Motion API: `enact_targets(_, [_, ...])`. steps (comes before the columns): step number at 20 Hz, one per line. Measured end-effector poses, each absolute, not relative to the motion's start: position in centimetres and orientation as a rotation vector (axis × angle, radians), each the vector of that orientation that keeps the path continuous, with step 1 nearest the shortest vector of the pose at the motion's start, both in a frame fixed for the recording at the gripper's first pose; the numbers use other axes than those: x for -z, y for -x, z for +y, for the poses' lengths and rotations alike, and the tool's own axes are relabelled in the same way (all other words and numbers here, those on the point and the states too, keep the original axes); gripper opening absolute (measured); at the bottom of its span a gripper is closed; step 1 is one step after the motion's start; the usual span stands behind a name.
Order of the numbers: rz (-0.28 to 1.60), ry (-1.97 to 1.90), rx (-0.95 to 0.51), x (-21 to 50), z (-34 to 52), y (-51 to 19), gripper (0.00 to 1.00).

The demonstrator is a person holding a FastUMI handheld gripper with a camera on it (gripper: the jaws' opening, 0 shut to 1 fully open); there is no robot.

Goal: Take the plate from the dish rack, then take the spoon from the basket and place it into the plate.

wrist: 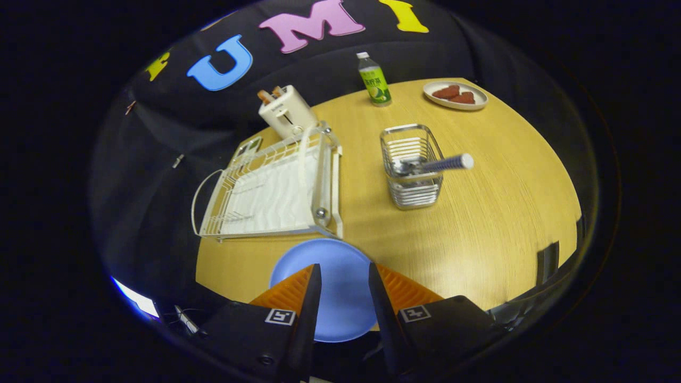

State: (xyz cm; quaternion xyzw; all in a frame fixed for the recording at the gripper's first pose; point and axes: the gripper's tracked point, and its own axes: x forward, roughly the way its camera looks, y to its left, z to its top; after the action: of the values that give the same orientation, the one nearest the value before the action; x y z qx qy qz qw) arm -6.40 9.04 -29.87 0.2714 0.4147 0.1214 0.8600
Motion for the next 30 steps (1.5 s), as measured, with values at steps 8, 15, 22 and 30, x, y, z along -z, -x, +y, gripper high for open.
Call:
enact_targets(8, [0.561, -0.326, -0.161, 20.9, -1.0, -2.3, 0.72])
enact_targets(15, [0.692, -0.288, -0.090, 27.1, -5.6, -2.2, 0.74])
enact_targets(22, [0.789, -0.247, -0.132, 31.9, -4.4, -1.5, 0.74])
enact_targets(30, [0.900, -0.246, -0.107, 35.6, -3.5, -1.7, 0.32])
